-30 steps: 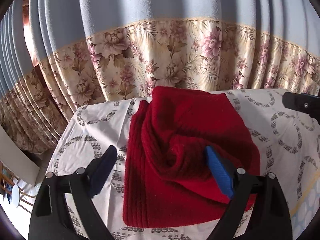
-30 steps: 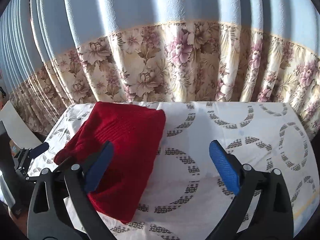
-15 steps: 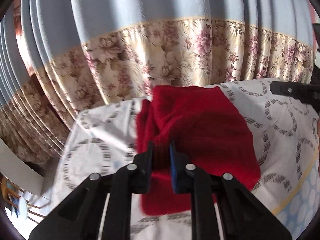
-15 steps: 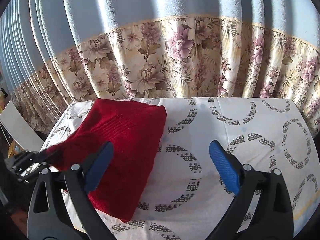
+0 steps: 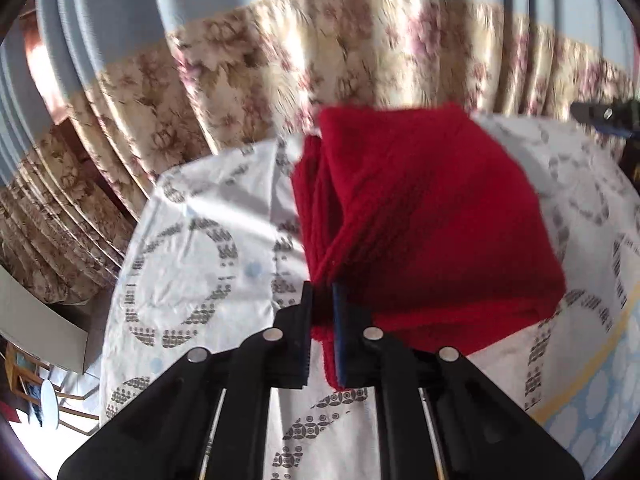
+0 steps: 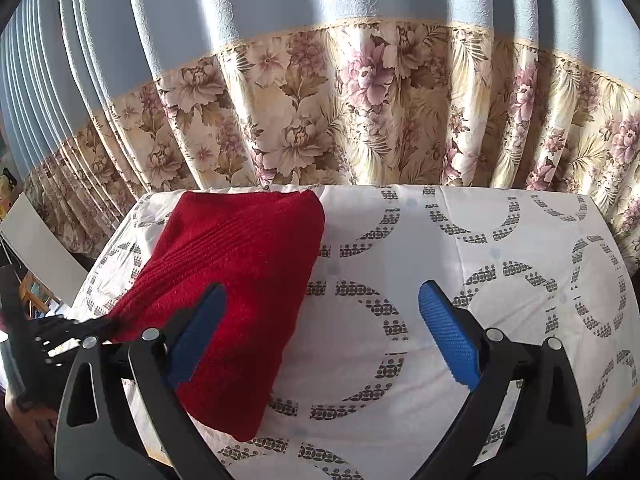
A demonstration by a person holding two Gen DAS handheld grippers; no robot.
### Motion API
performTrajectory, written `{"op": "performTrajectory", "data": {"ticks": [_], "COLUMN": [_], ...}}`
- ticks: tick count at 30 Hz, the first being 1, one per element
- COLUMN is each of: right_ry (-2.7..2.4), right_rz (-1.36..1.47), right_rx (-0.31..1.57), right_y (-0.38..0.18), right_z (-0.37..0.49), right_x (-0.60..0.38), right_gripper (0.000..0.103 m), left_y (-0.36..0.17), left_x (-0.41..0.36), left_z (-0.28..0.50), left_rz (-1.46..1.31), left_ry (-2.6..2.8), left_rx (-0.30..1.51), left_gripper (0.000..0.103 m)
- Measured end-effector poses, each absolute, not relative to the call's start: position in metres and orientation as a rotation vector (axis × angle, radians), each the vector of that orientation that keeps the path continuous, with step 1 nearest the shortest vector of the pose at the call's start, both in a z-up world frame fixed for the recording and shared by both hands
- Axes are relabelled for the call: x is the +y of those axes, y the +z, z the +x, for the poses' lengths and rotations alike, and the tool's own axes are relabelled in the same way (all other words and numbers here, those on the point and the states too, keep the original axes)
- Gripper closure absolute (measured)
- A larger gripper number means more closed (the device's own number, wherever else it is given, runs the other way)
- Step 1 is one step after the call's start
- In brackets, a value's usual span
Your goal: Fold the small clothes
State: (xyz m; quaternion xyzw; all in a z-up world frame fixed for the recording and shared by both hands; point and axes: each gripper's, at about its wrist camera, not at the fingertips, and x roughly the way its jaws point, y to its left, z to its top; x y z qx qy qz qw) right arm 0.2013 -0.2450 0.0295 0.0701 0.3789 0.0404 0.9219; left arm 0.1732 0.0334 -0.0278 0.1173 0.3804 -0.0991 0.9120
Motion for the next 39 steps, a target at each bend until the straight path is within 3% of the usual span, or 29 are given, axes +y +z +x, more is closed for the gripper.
{"op": "performTrajectory", "data": {"ticks": [5,16,18,20,21,30,39], "right_ry": [0.085,0.097,0.098,0.103,0.103,0.1,0.105], "right_rz": [0.156,0.154,0.154,0.157,0.158,0.189,0.173], "right_rx": [0.782,0.789,0.791,0.79,0.787,0.777,0.812], "right_y": [0.029,0.028,0.027,0.027,0.028,0.03,0.016], "right_z": [0.203,0.204,0.204,0.204,0.203,0.203,0.21], "right_x": [-0.249,-0.247,-0.246,-0.246,-0.247,-0.253,-0.247], "right_gripper": [0.007,0.007,0.007,0.007,0.006,0.004,0.004], "left_y": [-0.01,-0.076,-0.07,-0.057,-0.049,0.053,0.007], "left_x": [0.044,0.058,0.057,0.058,0.062,0.08,0.033], "left_z": [0.143,0.155,0.155,0.154,0.152,0.195,0.306], "left_rz": [0.188,0.196,0.184,0.229,0.234,0.12,0.198], "left_ry": [-0.189,-0.133,-0.116,-0.043,-0.028,-0.082,-0.047], "left_rx": [0.689,0.872,0.858,0.835,0.802,0.676,0.787], "left_gripper": [0.096,0.093,0.082,0.024,0.016,0.015,0.015]}}
